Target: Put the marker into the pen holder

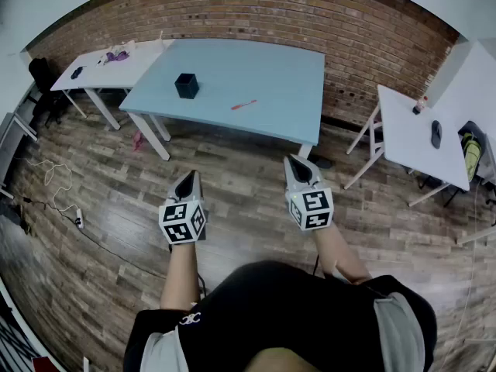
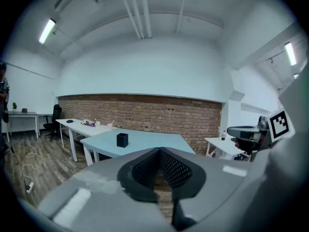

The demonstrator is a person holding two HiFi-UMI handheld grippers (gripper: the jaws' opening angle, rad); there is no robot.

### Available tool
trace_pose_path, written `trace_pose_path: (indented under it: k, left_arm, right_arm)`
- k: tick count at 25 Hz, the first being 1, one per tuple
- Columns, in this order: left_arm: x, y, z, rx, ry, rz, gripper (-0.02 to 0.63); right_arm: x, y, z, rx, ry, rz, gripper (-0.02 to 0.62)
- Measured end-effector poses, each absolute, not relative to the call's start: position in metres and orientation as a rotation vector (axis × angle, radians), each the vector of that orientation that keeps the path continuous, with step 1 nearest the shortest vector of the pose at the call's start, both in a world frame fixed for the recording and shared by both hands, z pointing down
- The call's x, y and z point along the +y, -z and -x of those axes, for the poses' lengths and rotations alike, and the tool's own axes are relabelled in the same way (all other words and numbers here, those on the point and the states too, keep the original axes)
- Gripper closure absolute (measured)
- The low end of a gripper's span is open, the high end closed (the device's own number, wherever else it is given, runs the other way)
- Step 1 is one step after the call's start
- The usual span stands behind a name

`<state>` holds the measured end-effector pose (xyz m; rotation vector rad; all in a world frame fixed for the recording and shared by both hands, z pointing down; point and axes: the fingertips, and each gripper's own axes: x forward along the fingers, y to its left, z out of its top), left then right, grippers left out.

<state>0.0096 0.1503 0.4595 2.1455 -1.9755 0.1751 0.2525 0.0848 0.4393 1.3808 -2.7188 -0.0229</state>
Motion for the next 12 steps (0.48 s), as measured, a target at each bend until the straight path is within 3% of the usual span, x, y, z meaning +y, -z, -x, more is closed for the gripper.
trace_pose_path:
  k: [12]
  left_arm:
    - [0.1544, -0.4638, -0.0119, -1.975, -0.182, -2.135, 0.6]
  right_arm:
    - [0.088, -0.4414, -0.2527, -2.759, -0.009, -1.384, 0.589]
